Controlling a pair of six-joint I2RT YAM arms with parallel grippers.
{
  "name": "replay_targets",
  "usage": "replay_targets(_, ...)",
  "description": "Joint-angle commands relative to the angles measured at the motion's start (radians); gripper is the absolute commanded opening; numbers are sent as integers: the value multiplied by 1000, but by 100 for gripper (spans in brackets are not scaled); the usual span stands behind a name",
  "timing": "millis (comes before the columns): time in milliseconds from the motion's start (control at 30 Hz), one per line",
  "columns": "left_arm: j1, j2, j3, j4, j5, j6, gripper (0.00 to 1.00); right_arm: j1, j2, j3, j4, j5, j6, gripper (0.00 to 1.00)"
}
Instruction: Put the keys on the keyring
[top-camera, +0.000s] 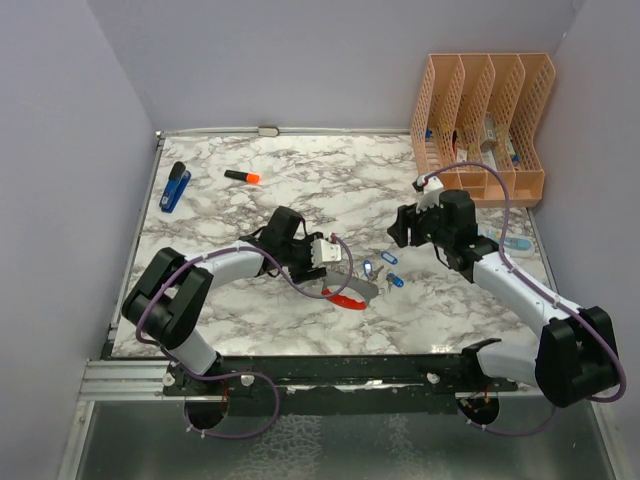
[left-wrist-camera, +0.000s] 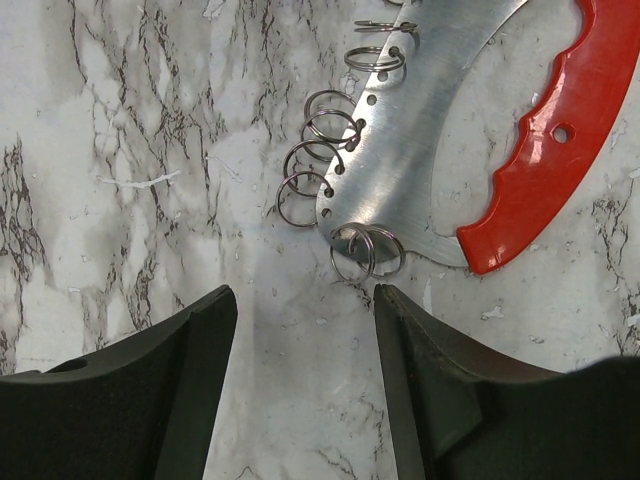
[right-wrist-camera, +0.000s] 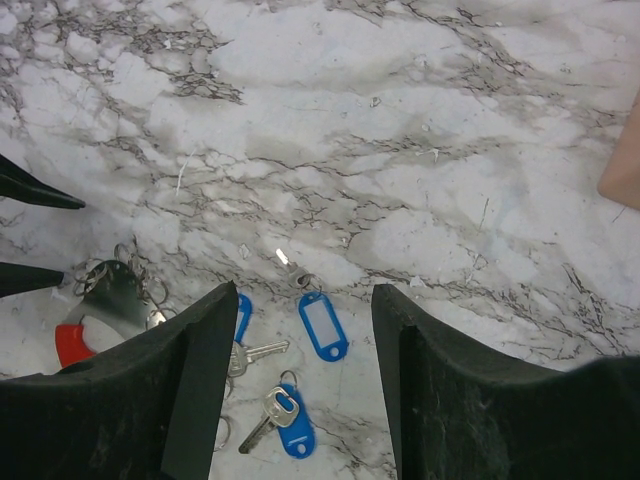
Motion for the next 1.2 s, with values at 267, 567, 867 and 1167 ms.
replay_targets(267,-13,35,27,37,31,14,60,12,-6,5,-5,-10,13,56)
replay_targets(567,-27,62,44,43,21,24,58,13,15,6,3,-11,17,55)
replay_targets(867,-30,80,61,38,31,28,43,13,22,4,12,-15,16,53)
replay_targets(1167,-34,87,77,-12,68,73,21,14,32,8,9,-19,19,53)
